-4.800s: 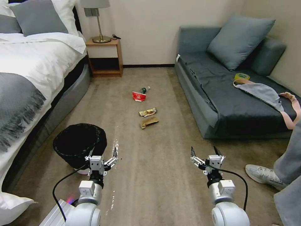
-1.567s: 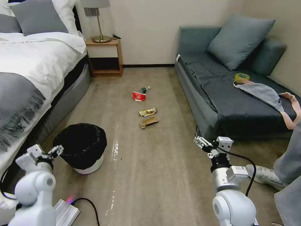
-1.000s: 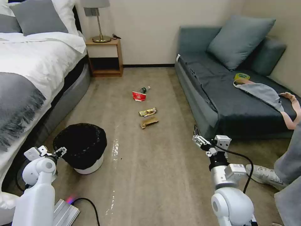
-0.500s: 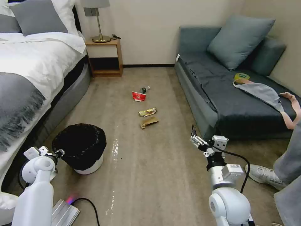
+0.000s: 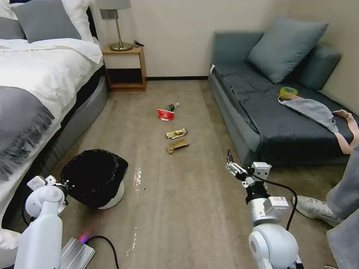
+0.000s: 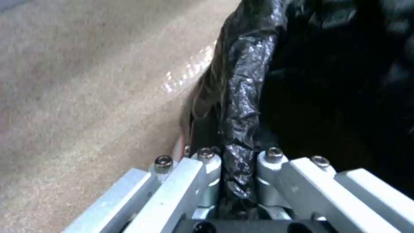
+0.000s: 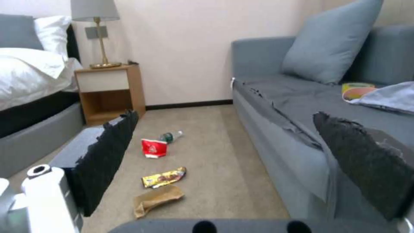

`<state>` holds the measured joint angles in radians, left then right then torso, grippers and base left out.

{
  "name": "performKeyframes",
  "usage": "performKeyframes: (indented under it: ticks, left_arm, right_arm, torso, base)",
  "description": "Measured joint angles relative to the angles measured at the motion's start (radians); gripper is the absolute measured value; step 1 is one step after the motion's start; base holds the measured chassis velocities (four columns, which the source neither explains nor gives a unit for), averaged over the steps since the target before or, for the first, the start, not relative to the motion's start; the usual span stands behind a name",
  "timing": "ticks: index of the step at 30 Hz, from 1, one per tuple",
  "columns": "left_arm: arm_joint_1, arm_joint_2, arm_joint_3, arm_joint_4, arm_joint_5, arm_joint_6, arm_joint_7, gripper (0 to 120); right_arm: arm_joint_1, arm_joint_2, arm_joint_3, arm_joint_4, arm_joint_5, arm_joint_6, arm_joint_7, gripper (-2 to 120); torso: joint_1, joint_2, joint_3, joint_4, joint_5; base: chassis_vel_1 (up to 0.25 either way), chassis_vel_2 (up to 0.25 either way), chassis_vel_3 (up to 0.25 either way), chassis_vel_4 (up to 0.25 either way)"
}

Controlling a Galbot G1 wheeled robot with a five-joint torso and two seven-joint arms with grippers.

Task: Pick up the trash bin, then pick up the garbage on the floor and place it into the trash bin.

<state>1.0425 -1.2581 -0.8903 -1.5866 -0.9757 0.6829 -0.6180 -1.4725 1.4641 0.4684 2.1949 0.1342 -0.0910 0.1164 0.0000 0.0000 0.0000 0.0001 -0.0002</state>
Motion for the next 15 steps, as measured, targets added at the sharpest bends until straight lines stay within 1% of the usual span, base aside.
performKeyframes:
  ticks: [2, 3, 5, 6, 7, 8, 9, 12, 13, 14, 15]
  left_arm:
    - [0.028, -0.008, -0.002, -0.066, 0.009, -0.006, 0.016, 4]
    - [0.028, -0.008, -0.002, -0.066, 0.009, -0.006, 0.016, 4]
    - [0.062, -0.02, -0.002, -0.153, 0.035, -0.008, 0.034, 4]
    - [0.088, -0.028, -0.001, -0.216, 0.061, -0.008, 0.049, 4]
    - [0.088, -0.028, -0.001, -0.216, 0.061, -0.008, 0.049, 4]
    - [0.112, -0.036, -0.001, -0.265, 0.089, -0.002, 0.065, 4]
    - [0.127, -0.041, -0.001, -0.294, 0.109, 0.004, 0.076, 4]
    - [0.127, -0.041, -0.001, -0.294, 0.109, 0.004, 0.076, 4]
    - [0.174, -0.057, -0.001, -0.365, 0.214, 0.021, 0.129, 4]
    - [0.174, -0.057, -0.001, -0.365, 0.214, 0.021, 0.129, 4]
    - [0.195, -0.062, -0.004, -0.399, 0.273, 0.029, 0.153, 4]
  right_arm:
    - [0.002, -0.006, 0.004, 0.006, 0.017, 0.0, 0.006, 100]
    - [0.002, -0.006, 0.004, 0.006, 0.017, 0.0, 0.006, 100]
    - [0.007, -0.012, 0.008, 0.008, 0.038, 0.015, 0.014, 100]
    - [0.012, -0.015, 0.01, 0.007, 0.05, 0.038, 0.014, 100]
    - [0.012, -0.015, 0.01, 0.007, 0.05, 0.038, 0.014, 100]
    - [0.016, -0.019, 0.014, 0.005, 0.061, 0.069, 0.012, 100]
    - [0.018, -0.022, 0.017, 0.003, 0.066, 0.083, 0.011, 100]
    - [0.018, -0.022, 0.017, 0.003, 0.066, 0.083, 0.011, 100]
    - [0.028, -0.036, 0.027, 0.0, 0.096, 0.126, 0.005, 100]
    - [0.028, -0.036, 0.027, 0.0, 0.096, 0.126, 0.005, 100]
    - [0.035, -0.046, 0.036, -0.001, 0.119, 0.14, 0.003, 100]
  torso:
    - [0.0, 0.0, 0.0, 0.0, 0.0002]
    - [0.0, 0.0, 0.0, 0.0, 0.0002]
    - [0.0, 0.0, 0.0, -0.0001, 0.0]
    - [0.0, 0.0, 0.0, -0.0002, 0.0003]
    - [0.0, 0.0, 0.0, -0.0002, 0.0003]
    - [0.0, 0.0, 0.0, -0.0002, 0.0007]
    - [0.0, 0.0, 0.0, -0.0001, 0.0006]
    - [0.0, 0.0, 0.0, -0.0001, 0.0006]
    - [0.0, 0.0, 0.0, -0.0001, 0.0004]
    - [0.0, 0.0, 0.0, -0.0001, 0.0004]
    - [0.0, 0.0, 0.0, 0.0, 0.0002]
  base:
    - [0.0, 0.0, 0.0, 0.0]
    - [0.0, 0.0, 0.0, 0.0]
    - [0.0, 0.0, 0.0, 0.0]
    - [0.0, 0.0, 0.0, 0.0]
    - [0.0, 0.0, 0.0, 0.0]
    - [0.0, 0.0, 0.0, 0.0]
    - [0.0, 0.0, 0.0, 0.0]
    - [0.0, 0.0, 0.0, 0.0]
    - [0.0, 0.0, 0.0, 0.0]
    - [0.0, 0.0, 0.0, 0.0]
    - [0.0, 0.0, 0.0, 0.0]
